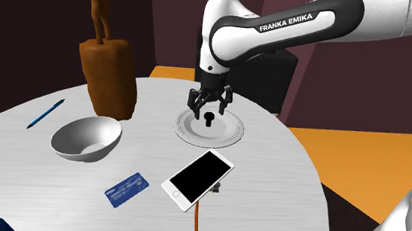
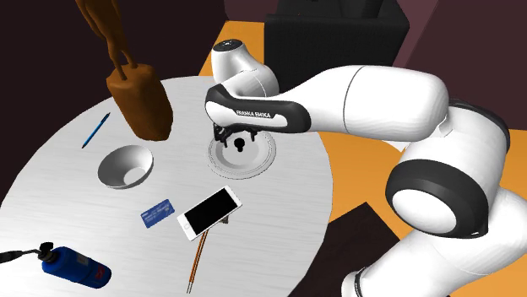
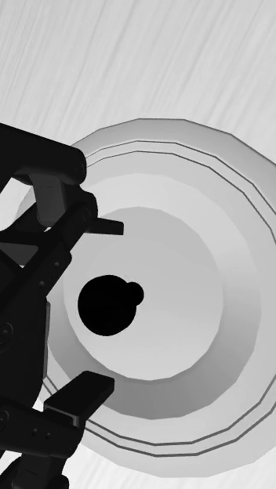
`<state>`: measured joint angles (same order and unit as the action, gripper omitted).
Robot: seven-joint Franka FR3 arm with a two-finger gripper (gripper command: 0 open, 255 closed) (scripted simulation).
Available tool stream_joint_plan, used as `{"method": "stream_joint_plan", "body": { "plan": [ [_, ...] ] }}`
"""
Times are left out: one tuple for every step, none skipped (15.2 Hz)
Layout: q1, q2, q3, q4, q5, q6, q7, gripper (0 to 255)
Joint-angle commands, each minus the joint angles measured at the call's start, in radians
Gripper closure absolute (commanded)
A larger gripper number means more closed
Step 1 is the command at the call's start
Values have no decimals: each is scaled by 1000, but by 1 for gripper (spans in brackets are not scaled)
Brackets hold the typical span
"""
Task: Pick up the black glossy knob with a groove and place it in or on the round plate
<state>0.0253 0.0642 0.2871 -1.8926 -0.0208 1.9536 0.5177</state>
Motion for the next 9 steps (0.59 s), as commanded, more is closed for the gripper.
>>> {"method": "stream_joint_plan", "body": {
  "plan": [
    [0,-7,0,26,2,-32,-2,0],
    [-1,-12,0,54,4,-65,-3,0],
    [-1,-16,0,83,5,-98,-4,0],
    [-1,-18,0,107,6,-124,-4,0],
    [-1,-18,0,107,6,-124,-4,0],
    [-1,-18,0,107,6,-124,-4,0],
    [-1,-18,0,107,6,-124,-4,0],
    [-1,-18,0,107,6,-124,-4,0],
    [-1,-18,0,107,6,-124,-4,0]
  ]
}}
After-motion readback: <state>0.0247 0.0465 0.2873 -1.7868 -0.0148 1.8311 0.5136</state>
